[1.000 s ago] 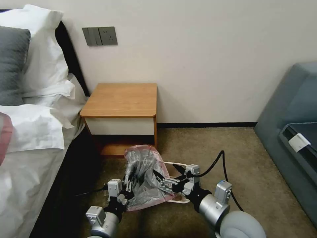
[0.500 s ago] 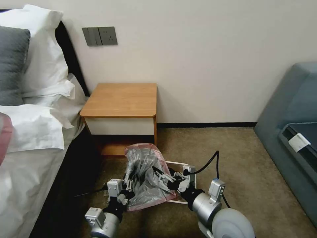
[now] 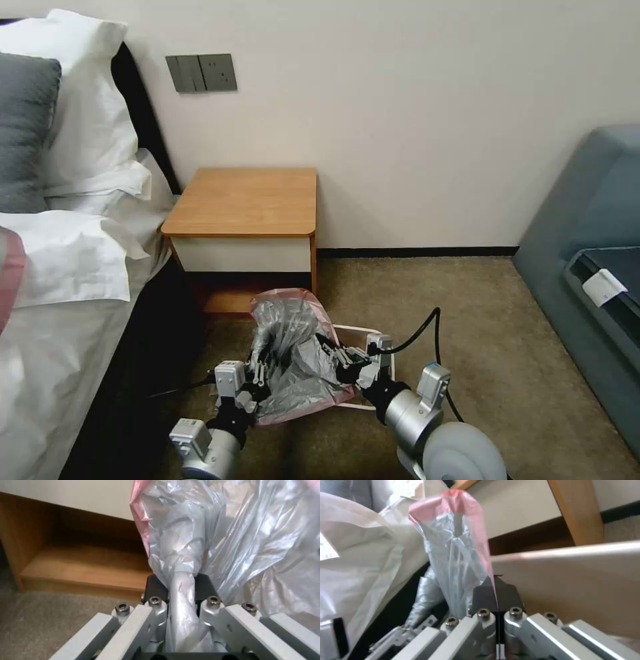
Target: Pick up the garbage bag from the table and place it over the trash can.
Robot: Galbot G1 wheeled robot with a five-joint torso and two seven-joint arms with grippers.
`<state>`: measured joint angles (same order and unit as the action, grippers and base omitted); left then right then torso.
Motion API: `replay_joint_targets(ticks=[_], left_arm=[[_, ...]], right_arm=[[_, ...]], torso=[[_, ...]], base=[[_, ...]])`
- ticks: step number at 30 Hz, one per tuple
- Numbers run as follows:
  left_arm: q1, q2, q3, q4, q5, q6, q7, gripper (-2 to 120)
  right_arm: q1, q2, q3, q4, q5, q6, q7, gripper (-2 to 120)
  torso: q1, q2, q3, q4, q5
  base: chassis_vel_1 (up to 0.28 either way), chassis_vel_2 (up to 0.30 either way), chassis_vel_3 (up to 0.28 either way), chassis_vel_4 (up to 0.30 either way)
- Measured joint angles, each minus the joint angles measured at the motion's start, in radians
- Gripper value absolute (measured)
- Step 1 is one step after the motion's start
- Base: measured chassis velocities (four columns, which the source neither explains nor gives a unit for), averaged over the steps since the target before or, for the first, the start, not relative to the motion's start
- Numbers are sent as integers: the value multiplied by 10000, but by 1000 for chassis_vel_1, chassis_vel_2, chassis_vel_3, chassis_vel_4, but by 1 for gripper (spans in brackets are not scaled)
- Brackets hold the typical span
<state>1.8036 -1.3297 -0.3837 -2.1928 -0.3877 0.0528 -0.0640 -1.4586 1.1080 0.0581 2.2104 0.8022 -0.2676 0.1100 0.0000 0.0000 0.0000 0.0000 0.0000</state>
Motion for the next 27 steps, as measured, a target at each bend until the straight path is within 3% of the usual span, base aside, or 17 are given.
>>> replay_joint_targets(ticks=[11, 20, 27], left_arm=[[-19, 3, -64, 67, -131, 144, -135, 8], [10, -108, -47, -4, -211, -6, -36, 8], [-18, -196, -233, -122, -660, -85, 115, 8]], right_arm=[[489, -236, 272, 1023, 747, -108, 234, 0], [2571, -978, 822, -259, 1904, -730, 1095, 0], [2744, -1187, 1187, -515, 2519, -1474, 1814, 0]], torso=[[0, 1, 0, -1, 0], [0, 0, 0, 2, 2], [0, 0, 0, 2, 2]], base=[[0, 0, 0, 0], [0, 0, 0, 0], [0, 0, 0, 0]])
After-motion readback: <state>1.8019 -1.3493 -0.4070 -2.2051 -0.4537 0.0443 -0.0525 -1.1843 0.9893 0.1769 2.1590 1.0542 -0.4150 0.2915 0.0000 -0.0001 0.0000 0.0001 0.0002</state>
